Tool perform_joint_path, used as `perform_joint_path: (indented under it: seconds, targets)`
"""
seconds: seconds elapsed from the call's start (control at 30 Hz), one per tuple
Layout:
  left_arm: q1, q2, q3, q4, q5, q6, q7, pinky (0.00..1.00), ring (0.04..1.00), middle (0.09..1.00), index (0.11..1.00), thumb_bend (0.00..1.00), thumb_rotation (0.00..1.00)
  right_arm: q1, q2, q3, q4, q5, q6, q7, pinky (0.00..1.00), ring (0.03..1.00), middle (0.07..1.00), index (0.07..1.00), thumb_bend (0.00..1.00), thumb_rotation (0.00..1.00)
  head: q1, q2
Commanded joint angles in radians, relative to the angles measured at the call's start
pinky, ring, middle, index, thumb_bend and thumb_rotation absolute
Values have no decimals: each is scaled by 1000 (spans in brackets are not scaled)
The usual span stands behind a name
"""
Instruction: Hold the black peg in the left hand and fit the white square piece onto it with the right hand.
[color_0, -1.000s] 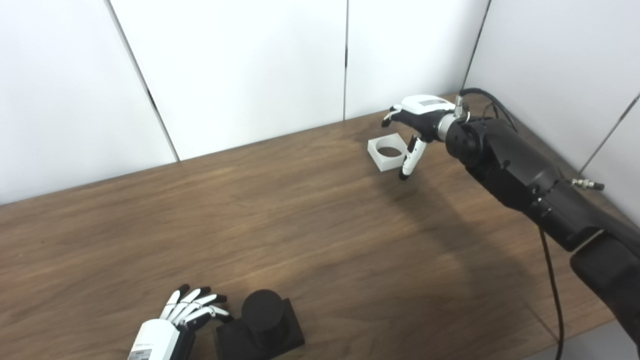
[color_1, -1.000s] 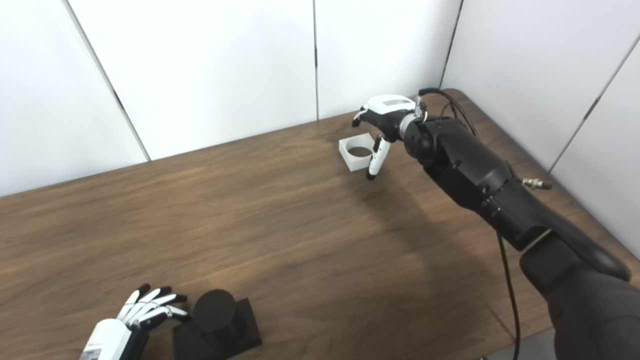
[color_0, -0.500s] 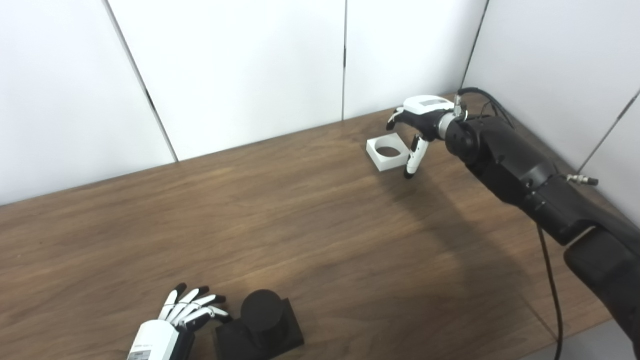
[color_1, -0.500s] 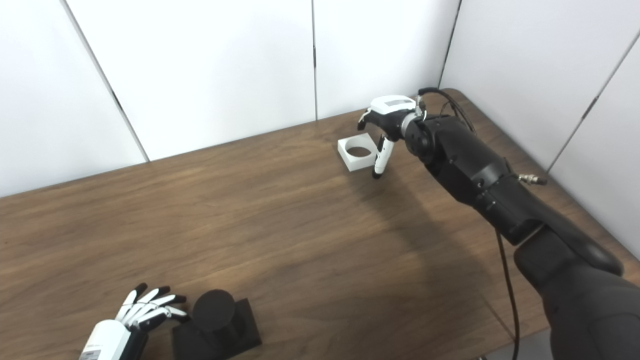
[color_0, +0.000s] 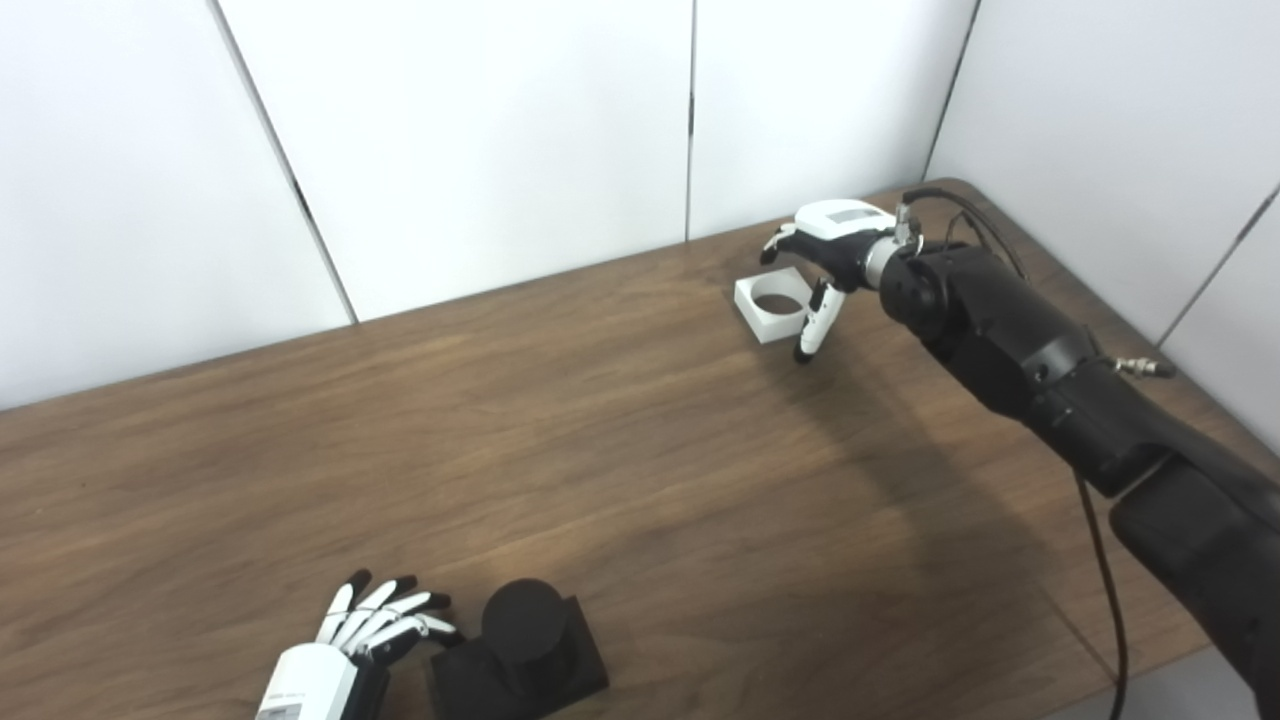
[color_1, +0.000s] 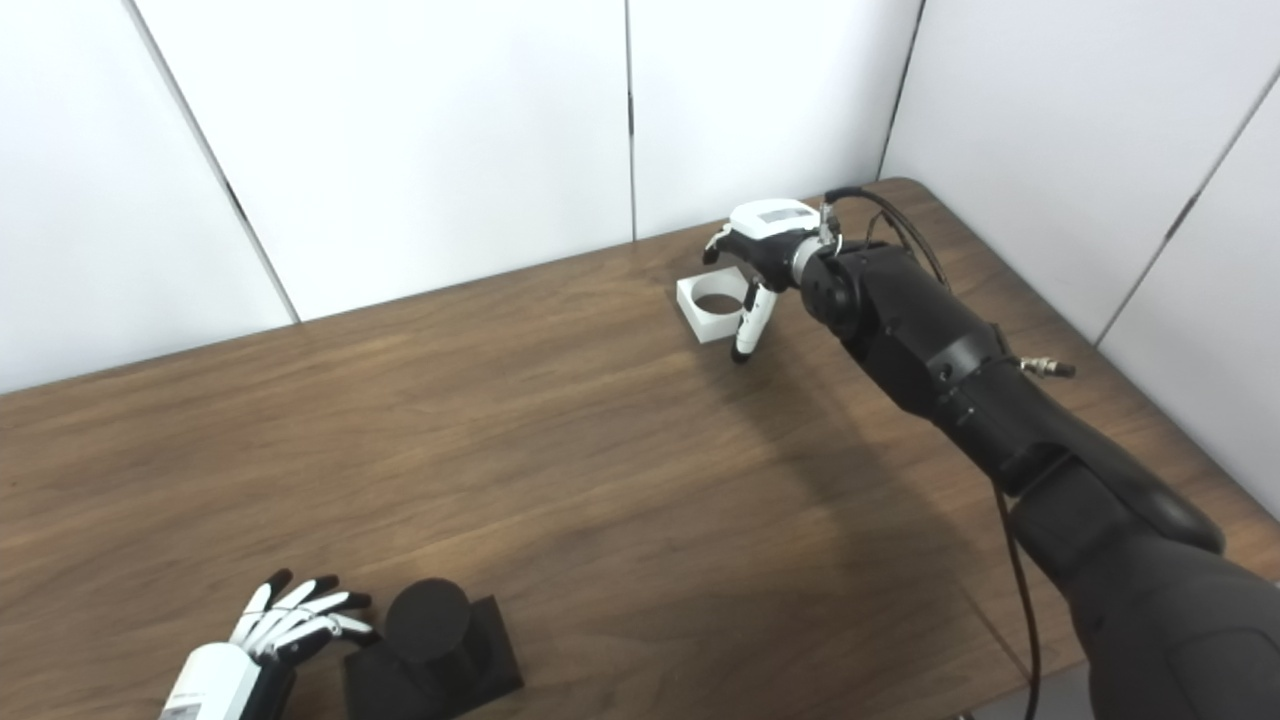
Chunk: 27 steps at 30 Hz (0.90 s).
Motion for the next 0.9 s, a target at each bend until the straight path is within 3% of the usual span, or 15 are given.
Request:
perform_joint_path:
  seconds: [0.0,0.53,0.87]
  targets:
    - [27,9,-6,9,44,20,-10,1000,888,786,485,523,52,-64,-10,-12,-16,-11,-20,-28,973,1000,955,832,946,216,0,1]
    - [33,7,-16,-27,49,46,-24,1000,882,780,485,523,51,-62,-3,1,10,-25,-23,-27,963,996,936,777,914,203,8,8]
    - [36,3,-18,-43,54,58,-32,991,879,778,485,523,51,-53,-4,-4,5,-20,-38,-41,947,986,911,653,881,162,15,14]
